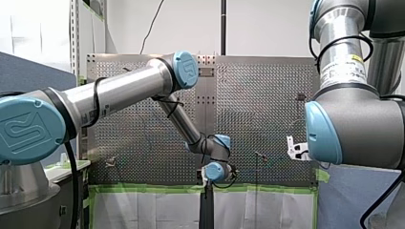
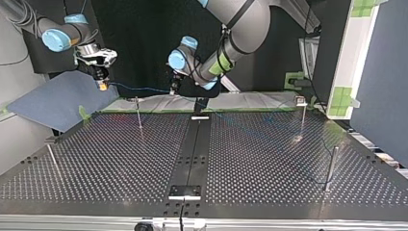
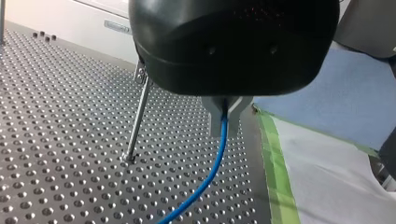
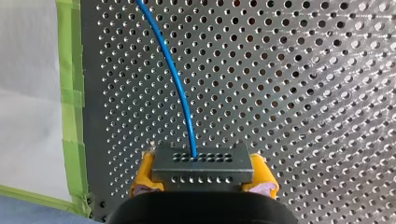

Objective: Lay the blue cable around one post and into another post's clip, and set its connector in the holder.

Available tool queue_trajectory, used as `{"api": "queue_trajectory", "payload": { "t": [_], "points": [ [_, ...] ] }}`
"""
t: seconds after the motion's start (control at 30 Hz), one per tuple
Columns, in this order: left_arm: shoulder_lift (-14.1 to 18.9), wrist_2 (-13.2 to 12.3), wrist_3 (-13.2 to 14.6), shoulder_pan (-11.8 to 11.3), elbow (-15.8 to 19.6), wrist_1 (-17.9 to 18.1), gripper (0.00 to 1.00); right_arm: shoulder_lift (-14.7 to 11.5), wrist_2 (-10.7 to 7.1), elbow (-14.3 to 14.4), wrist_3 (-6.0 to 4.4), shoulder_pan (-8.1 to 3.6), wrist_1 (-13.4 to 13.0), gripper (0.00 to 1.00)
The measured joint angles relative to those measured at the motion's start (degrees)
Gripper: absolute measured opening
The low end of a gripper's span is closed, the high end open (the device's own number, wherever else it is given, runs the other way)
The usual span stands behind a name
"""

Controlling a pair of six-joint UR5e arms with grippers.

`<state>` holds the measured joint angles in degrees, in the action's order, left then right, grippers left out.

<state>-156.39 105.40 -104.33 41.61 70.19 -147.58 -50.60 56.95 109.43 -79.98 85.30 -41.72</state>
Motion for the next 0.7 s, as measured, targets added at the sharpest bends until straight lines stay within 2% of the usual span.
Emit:
{"api": "queue_trajectory", "payload": {
  "t": [0.13, 0.23, 0.4, 0.7],
  "points": [
    [0.0, -0.06, 0.38, 0.52, -0.42, 0.07, 0.0, 0.0, 0.0, 0.0, -0.57, -0.01, -0.28, 0.0],
    [0.0, -0.08, 0.29, 0.87, -1.2, 0.08, 0.0, 0.0, 0.08, 0.0, -1.31, -0.02, -0.88, 0.0],
    [0.0, -0.08, -0.37, 1.0, -2.47, 0.04, 0.0, 0.0, 0.37, -0.05, -3.2, -0.29, -2.58, 0.0],
    [0.0, -0.05, -0.53, 1.07, -3.84, -0.27, 0.0, 0.0, 0.39, -0.27, -5.13, -0.6, -4.11, 0.0]
  ]
}}
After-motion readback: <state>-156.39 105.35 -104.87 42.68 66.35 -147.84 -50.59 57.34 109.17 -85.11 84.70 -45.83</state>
